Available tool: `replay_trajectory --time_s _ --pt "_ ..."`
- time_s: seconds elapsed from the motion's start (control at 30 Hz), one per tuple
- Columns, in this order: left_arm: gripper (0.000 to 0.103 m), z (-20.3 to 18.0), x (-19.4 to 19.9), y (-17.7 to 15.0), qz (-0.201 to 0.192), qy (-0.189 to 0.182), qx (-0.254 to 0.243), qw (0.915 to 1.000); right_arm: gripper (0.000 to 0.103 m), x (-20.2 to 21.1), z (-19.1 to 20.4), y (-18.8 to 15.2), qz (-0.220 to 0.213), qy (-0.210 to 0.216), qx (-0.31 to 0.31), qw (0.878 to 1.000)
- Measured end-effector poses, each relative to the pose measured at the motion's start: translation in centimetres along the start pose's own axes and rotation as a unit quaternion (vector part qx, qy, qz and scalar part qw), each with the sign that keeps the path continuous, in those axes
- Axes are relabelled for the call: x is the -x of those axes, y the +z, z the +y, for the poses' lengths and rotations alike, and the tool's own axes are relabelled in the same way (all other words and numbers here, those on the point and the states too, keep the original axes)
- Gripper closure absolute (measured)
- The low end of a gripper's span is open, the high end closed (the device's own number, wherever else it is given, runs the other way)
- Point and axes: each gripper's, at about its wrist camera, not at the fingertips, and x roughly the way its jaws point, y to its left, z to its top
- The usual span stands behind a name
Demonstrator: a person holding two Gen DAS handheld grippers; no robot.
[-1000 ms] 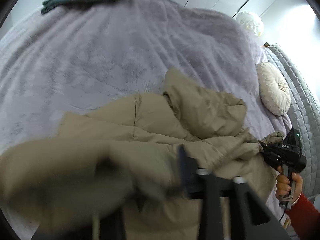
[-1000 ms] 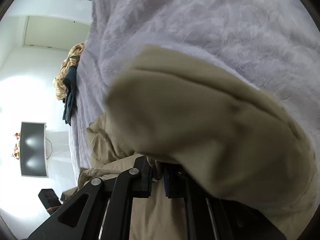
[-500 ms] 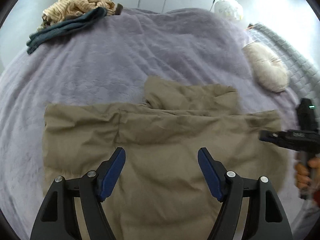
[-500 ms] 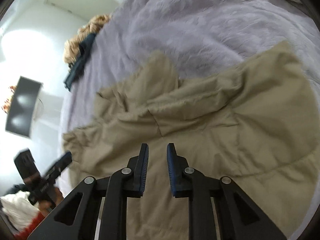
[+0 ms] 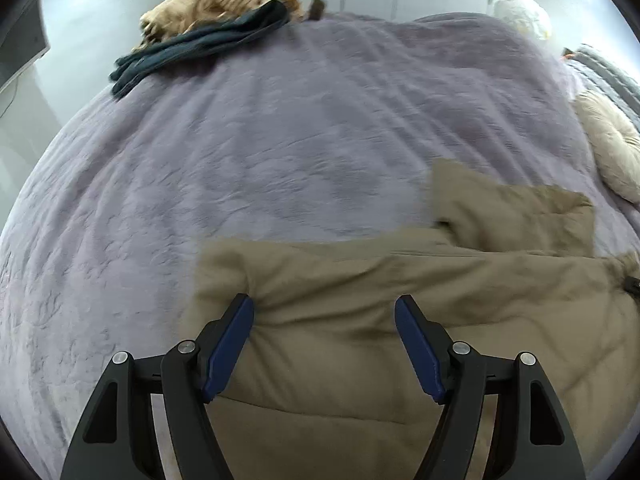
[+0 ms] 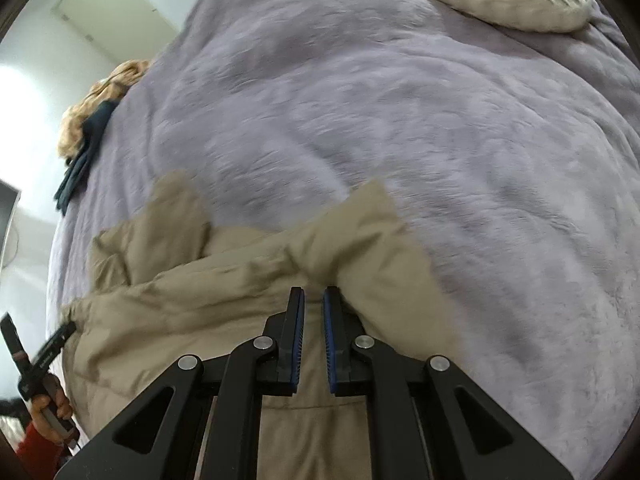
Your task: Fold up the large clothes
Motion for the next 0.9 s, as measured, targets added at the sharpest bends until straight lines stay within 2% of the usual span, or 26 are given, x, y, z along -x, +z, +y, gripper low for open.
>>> replay_trajectory --time_s 0.1,0.27,0.3,0.5,0.67,0.8,0.9 --pt "0.027 1.3 -2.4 0.4 0.017 -0.015 0.034 0.9992 0.095 -1.9 -0.9 0.9 0.004 -0.009 -0.018 1.0" --pt "0.026 1.1 -4.8 0.5 0.017 -0.027 0.039 0.9987 0.098 -5.3 -2.6 1.7 0.012 -0.008 -0.047 0.999" --pt "0.023 1.1 -5.1 0.6 0.017 -0.028 0.042 0.9986 0.099 -5.8 -3.0 2.0 0.014 -0.003 -0.055 0.998" --pt "0.022 2.3 -6.5 1.4 0.019 -0.034 0.087 0.9954 0.099 -6.7 -4.0 2.1 0.011 0.003 -0.078 0.997" --pt "0.022 3.2 -4.2 1.9 0.005 0.013 0.103 0.9946 0.094 -4.2 -2.9 2.0 0.004 -0.011 -0.074 0.997" --pt "0.022 3.8 -0.8 1.5 -0.006 0.022 0.102 0.9946 0.093 -1.2 -1.6 1.0 -0.009 -0.01 -0.054 0.998" --pt "0.022 3.2 2.0 0.5 -0.012 0.025 0.083 0.9962 0.093 1.1 -1.4 -0.4 -0.019 0.002 -0.064 0.998"
